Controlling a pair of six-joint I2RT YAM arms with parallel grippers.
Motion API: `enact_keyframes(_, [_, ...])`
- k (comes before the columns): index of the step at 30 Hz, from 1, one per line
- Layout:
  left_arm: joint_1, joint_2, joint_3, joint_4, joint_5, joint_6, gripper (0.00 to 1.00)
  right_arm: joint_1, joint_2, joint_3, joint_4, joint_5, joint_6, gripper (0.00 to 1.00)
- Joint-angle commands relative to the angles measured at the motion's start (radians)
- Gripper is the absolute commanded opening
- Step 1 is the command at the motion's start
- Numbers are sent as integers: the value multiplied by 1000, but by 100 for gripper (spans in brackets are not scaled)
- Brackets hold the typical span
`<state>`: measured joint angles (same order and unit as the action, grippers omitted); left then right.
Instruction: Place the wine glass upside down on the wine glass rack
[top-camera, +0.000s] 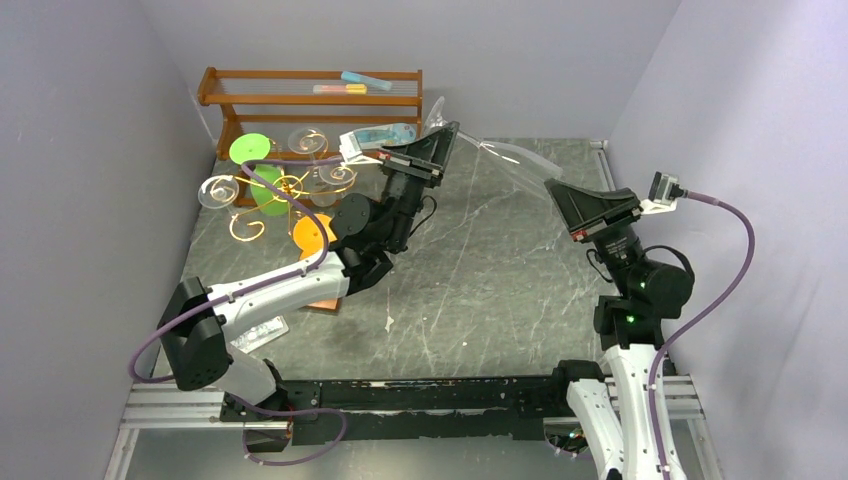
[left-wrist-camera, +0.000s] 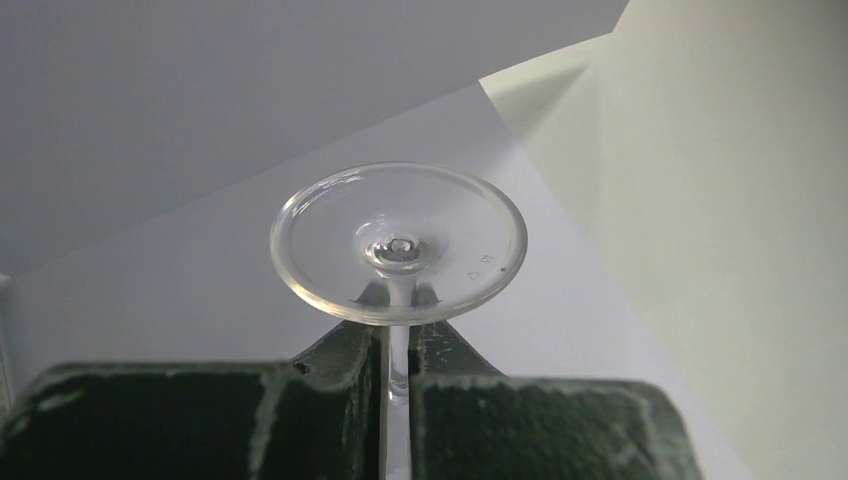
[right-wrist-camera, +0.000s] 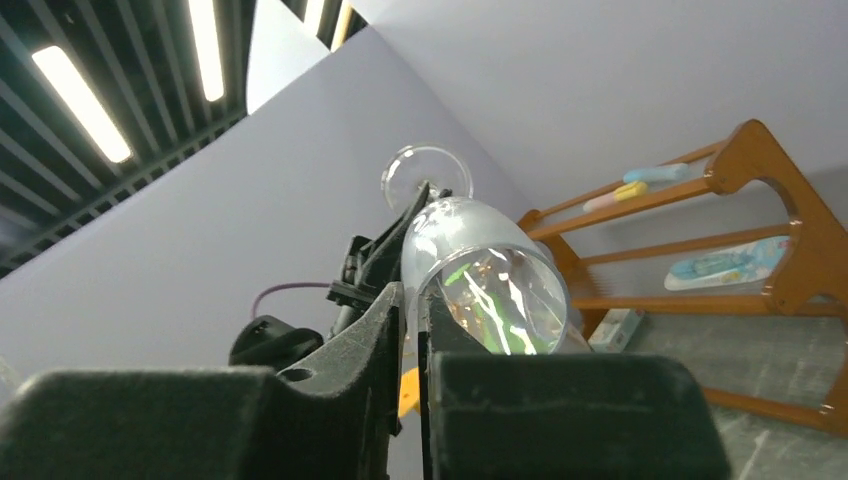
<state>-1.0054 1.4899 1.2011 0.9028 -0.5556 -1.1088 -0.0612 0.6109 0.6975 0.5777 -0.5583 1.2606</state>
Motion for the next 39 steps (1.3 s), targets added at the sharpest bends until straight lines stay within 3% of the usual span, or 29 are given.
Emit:
enact_keyframes(1, [-4, -7, 32, 117, -27, 93, 5, 9, -9, 41, -125, -16, -77, 21])
enact_keyframes(4, [-4, -14, 25, 142, -12, 170, 5, 9, -14, 62, -212, 6, -120, 43])
enact_keyframes(8, [-4, -28, 8, 162, 24, 286, 5, 9, -17, 104, -350, 50, -191, 65])
enact_keyframes(14, [-3, -79, -99, 223, 88, 461, 5, 9, -33, 171, -547, 146, -356, 84])
enact_keyframes(18, [-3, -125, -157, 191, 154, 546, 5, 9, -24, 203, -590, 138, -459, 88])
enact_keyframes(22, [-4, -176, -188, 105, 232, 589, 5, 9, 37, 215, -482, -111, -541, 88])
enact_keyframes(26, [-4, -215, -184, -32, 320, 594, 5, 11, 105, 208, -400, -308, -539, 88])
enact_keyframes(31, [-3, -242, -173, -157, 427, 573, 5, 53, 159, 167, -241, -402, -466, 89])
enact_keyframes(39, [-3, -261, -182, -271, 531, 528, 5, 462, 278, 188, -291, -293, -626, 87])
